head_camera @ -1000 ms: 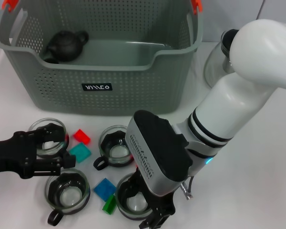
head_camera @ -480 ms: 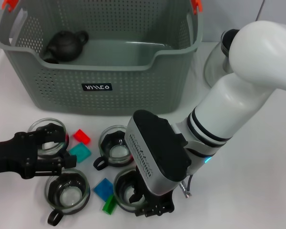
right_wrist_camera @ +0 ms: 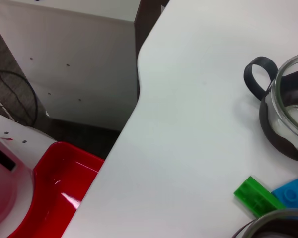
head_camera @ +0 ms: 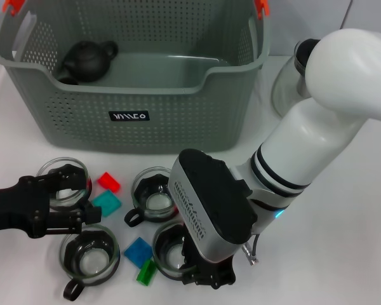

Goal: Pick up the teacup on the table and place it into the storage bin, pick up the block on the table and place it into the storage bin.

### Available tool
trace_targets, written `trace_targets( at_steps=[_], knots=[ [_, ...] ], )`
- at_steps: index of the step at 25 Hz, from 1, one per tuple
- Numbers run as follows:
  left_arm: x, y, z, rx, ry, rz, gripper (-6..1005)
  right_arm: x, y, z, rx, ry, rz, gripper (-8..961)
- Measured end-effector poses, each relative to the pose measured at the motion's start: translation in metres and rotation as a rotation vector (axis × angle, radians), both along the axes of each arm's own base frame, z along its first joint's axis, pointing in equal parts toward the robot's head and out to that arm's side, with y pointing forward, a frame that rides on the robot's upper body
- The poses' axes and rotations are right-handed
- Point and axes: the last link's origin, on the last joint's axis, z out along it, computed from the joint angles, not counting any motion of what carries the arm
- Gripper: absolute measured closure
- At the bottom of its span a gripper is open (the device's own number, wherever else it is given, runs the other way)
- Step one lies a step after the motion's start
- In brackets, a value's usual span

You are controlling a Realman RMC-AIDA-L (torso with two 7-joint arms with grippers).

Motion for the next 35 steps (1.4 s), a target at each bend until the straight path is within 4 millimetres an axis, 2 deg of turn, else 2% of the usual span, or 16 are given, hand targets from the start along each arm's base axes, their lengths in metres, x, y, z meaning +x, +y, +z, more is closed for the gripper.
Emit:
trace_targets(
  at_steps=[10, 16, 22, 24, 26, 31, 35],
  knots=[
    [-0.001, 0.000, 0.001, 0.000, 0.002, 0.000, 94, -0.004, 0.000, 0.004, -0.004, 0.008, -0.018, 889],
    [-0.003, -0.003, 0.004, -0.001, -0.001, 0.003, 94, -0.009, 0.003, 0.017, -0.015, 0.040, -0.072, 889],
    [-0.003, -0.005, 0.005, -0.002, -0.004, 0.004, 94, -0.016, 0.005, 0.046, -0.065, 0.097, -0.162, 889],
    [-0.003, -0.005, 0.004, -0.003, -0.004, 0.004, 94, -0.019, 0.008, 0.064, -0.088, 0.131, -0.212, 889],
    [-0.003, -0.005, 0.004, -0.007, -0.005, 0.001, 94, -0.020, 0.009, 0.071, -0.095, 0.145, -0.230, 888],
    [0.000, -0.005, 0.004, -0.015, -0.013, -0.009, 95, -0.030, 0.020, 0.104, -0.051, 0.199, -0.289, 888],
    [0.002, -0.005, 0.003, -0.019, -0.016, -0.017, 95, -0.046, 0.029, 0.126, 0.013, 0.224, -0.291, 888]
  ],
)
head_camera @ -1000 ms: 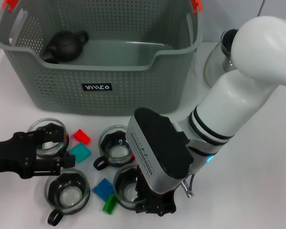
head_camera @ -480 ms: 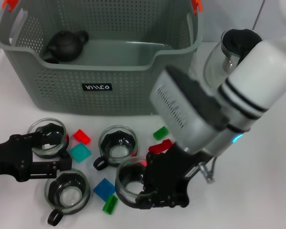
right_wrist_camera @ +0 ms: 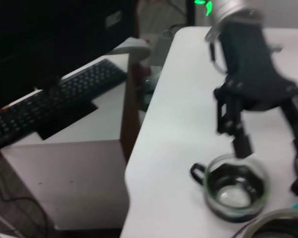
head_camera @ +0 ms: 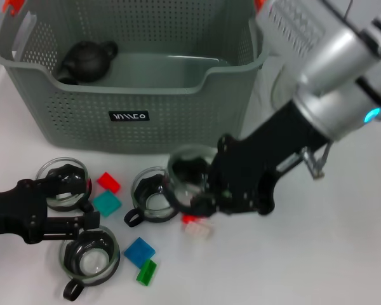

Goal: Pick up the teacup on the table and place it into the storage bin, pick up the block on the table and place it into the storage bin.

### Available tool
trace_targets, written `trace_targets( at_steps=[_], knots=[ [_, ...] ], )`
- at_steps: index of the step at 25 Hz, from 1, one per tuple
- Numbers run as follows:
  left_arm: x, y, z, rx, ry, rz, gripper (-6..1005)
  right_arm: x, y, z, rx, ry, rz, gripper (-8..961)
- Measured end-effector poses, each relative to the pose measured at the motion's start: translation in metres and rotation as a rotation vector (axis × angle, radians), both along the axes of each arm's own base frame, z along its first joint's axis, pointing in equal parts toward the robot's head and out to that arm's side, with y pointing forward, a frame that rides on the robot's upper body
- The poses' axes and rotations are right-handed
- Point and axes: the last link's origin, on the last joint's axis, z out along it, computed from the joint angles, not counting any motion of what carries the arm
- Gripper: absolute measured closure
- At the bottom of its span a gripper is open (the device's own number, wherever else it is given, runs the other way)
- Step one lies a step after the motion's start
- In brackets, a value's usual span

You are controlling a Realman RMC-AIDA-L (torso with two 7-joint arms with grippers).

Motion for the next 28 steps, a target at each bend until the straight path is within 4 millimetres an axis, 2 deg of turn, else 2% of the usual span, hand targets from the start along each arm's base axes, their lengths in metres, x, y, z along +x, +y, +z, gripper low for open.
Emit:
trace_targets(
  at_steps=[8, 11, 12, 16, 22, 28],
  knots=[
    [0.006, 0.001, -0.005, -0.008, -0.008, -0.035, 95, -0.042, 0.021, 0.029, 0.112, 0.087, -0.003, 888],
    [0.009, 0.002, -0.008, -0.012, -0.011, -0.050, 95, -0.061, 0.041, 0.038, 0.228, 0.145, -0.015, 888],
    [0.010, 0.002, -0.009, -0.013, -0.013, -0.056, 95, -0.061, 0.041, 0.038, 0.228, 0.145, -0.015, 888],
    [0.014, 0.005, -0.012, -0.016, -0.020, -0.073, 95, -0.073, 0.062, 0.040, 0.336, 0.189, -0.031, 888],
    [0.020, 0.007, -0.016, -0.033, -0.024, -0.105, 95, -0.073, 0.107, 0.034, 0.520, 0.220, -0.128, 889],
    [0.022, 0.008, -0.017, -0.030, -0.025, -0.117, 94, -0.057, 0.149, 0.019, 0.678, 0.209, -0.230, 889]
  ],
)
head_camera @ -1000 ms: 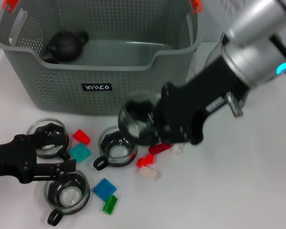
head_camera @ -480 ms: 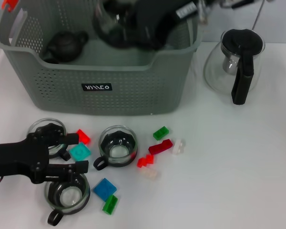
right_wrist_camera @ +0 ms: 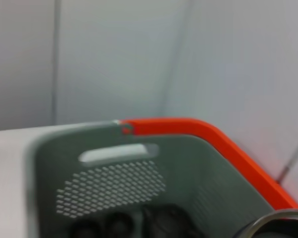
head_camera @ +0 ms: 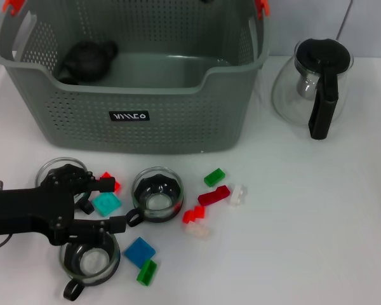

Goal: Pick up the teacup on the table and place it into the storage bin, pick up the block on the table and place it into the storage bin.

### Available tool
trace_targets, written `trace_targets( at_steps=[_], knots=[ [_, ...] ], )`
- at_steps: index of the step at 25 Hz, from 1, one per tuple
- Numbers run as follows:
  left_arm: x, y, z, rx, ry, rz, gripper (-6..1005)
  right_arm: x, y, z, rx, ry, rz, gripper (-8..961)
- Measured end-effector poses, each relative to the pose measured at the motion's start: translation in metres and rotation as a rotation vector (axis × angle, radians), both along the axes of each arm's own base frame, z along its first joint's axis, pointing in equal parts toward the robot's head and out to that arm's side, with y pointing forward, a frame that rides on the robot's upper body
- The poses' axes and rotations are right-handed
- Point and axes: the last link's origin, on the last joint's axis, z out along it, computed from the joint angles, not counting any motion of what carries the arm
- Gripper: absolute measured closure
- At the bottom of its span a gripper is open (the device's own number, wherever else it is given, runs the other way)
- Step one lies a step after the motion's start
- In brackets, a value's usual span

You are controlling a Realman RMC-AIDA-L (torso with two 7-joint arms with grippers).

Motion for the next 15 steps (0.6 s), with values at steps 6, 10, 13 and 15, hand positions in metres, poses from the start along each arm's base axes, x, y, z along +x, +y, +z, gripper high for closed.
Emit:
trace_targets(
  at_steps=[6, 10, 13, 15],
  knots=[
    [0.001, 0.000, -0.001, 0.001, -0.002, -0.006, 94, 0.022, 0.014, -0.023, 0.074, -0.030, -0.074, 889],
    [0.002, 0.000, -0.003, 0.001, -0.006, -0.009, 94, 0.034, 0.012, -0.043, 0.091, -0.057, -0.083, 889],
    [0.003, 0.000, -0.005, -0.001, -0.011, -0.010, 94, 0.044, 0.007, -0.059, 0.092, -0.092, -0.085, 888],
    [0.003, 0.000, -0.006, -0.002, -0.014, -0.011, 94, 0.049, 0.003, -0.067, 0.087, -0.112, -0.084, 888]
  ],
)
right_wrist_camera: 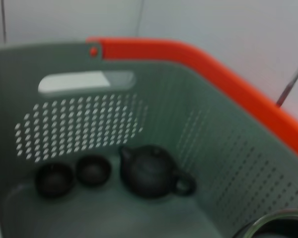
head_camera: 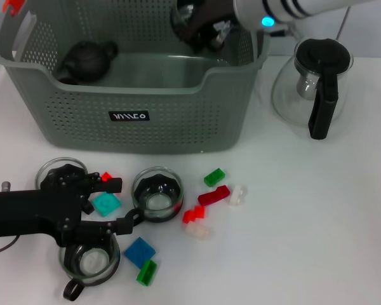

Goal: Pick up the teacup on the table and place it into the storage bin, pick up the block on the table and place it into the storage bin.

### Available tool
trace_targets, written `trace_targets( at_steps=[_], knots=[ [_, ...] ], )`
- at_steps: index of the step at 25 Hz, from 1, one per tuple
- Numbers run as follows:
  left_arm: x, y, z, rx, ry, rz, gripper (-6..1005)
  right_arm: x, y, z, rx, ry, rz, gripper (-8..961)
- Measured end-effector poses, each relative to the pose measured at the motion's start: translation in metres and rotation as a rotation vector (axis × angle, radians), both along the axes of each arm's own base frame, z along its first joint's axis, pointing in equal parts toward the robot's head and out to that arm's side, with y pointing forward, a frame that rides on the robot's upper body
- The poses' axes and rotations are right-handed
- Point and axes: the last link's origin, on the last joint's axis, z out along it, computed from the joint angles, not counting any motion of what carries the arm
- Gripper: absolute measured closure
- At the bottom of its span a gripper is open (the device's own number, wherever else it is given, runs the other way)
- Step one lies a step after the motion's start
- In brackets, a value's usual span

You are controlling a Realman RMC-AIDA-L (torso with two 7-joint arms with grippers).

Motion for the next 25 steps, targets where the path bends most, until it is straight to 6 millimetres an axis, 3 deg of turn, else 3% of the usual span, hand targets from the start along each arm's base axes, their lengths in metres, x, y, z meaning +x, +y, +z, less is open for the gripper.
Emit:
trace_targets(
  at_steps=[25],
  knots=[
    [-0.002, -0.002, -0.005, -0.002, -0.005, 0.016, 95, 0.018, -0.009, -0.013, -0.024, -0.103, -0.005, 888]
  ],
)
